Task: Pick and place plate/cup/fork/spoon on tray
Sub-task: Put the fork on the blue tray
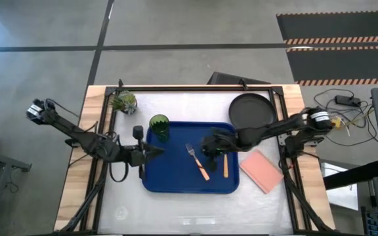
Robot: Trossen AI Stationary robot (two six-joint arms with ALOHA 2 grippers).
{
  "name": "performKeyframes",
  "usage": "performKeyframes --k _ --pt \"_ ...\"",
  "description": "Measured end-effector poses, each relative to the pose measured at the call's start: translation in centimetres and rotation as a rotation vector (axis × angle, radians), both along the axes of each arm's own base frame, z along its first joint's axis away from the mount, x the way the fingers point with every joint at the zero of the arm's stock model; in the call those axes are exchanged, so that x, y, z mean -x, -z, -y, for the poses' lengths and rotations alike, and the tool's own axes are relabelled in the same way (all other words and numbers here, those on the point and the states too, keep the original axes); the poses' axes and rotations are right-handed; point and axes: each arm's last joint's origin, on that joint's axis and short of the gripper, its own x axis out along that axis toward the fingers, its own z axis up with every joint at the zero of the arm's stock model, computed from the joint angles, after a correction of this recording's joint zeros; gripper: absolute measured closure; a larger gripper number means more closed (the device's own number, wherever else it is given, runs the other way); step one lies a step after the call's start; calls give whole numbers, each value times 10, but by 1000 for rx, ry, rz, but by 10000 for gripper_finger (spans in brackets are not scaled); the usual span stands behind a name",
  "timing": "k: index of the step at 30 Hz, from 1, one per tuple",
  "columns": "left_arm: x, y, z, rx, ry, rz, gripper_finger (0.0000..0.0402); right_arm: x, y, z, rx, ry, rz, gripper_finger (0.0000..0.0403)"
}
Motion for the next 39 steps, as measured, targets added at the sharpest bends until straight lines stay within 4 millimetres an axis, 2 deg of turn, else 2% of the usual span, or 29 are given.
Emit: performKeyframes --k 7,14,39 --pt "3 -4 -2 14 -5 22 391 -39 17 12 -20 -67 -66 394" --pt "2 -3 -1 13 -6 15 391 -59 37 19 1 -71 -144 394" --pt "2 -3 -1 13 -6 15 391 -63 65 24 27 -47 -242 394"
